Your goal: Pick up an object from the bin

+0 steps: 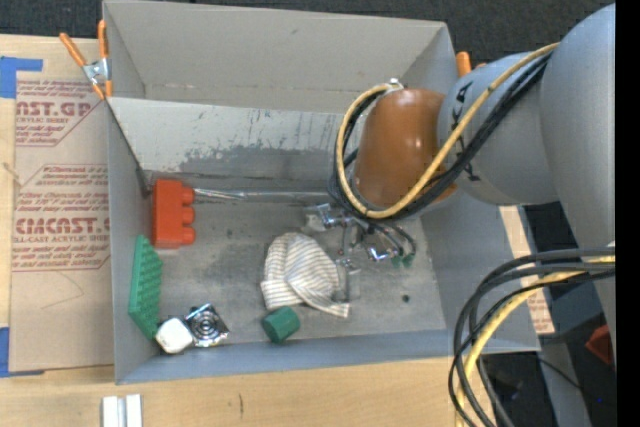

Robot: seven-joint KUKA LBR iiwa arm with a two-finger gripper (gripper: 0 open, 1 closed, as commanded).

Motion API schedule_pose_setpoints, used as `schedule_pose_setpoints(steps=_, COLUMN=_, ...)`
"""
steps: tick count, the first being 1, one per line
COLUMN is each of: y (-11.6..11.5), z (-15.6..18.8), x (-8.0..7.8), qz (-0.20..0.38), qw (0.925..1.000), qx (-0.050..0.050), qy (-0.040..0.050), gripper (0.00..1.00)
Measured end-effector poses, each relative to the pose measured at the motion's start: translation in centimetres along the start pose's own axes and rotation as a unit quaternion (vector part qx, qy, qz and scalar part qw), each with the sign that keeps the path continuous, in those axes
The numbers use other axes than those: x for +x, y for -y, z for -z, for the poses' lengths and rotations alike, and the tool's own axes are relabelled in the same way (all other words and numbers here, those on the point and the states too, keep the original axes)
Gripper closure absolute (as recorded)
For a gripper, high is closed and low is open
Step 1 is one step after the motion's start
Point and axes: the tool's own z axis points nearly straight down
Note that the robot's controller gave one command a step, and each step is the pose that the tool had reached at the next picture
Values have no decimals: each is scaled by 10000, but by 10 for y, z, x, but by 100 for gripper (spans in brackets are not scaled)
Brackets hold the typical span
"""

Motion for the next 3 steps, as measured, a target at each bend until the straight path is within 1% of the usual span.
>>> schedule_pose_setpoints(steps=1, y=-34, z=-7, x=-6, qz=636, qw=9980, qx=-11, qy=10, gripper=0)
schedule_pose_setpoints(steps=2, y=-57, z=-15, x=-9, qz=1762, qw=9843, qx=-2, qy=17, gripper=100)
schedule_pose_setpoints(steps=3, y=-57, z=-15, x=-9, qz=1763, qw=9843, qx=-1, qy=17, gripper=100)
